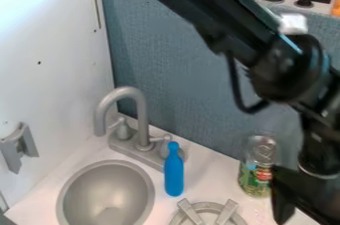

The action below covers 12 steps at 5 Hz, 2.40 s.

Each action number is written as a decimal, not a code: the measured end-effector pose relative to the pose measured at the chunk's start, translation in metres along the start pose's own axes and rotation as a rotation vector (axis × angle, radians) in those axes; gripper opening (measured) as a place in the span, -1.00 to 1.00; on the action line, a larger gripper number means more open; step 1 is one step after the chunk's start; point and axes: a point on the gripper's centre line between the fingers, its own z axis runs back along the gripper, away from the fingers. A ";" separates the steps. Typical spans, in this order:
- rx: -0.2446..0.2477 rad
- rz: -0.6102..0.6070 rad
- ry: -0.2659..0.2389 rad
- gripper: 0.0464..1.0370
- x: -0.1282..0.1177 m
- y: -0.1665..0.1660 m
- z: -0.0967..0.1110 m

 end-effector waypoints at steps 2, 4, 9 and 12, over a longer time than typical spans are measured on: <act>0.002 -0.097 0.057 0.93 0.017 -0.023 -0.031; 0.005 -0.153 0.106 0.93 0.027 -0.034 -0.054; 0.001 -0.436 0.175 -0.36 0.030 -0.051 -0.066; 0.012 -0.404 0.173 -0.88 0.028 -0.049 -0.063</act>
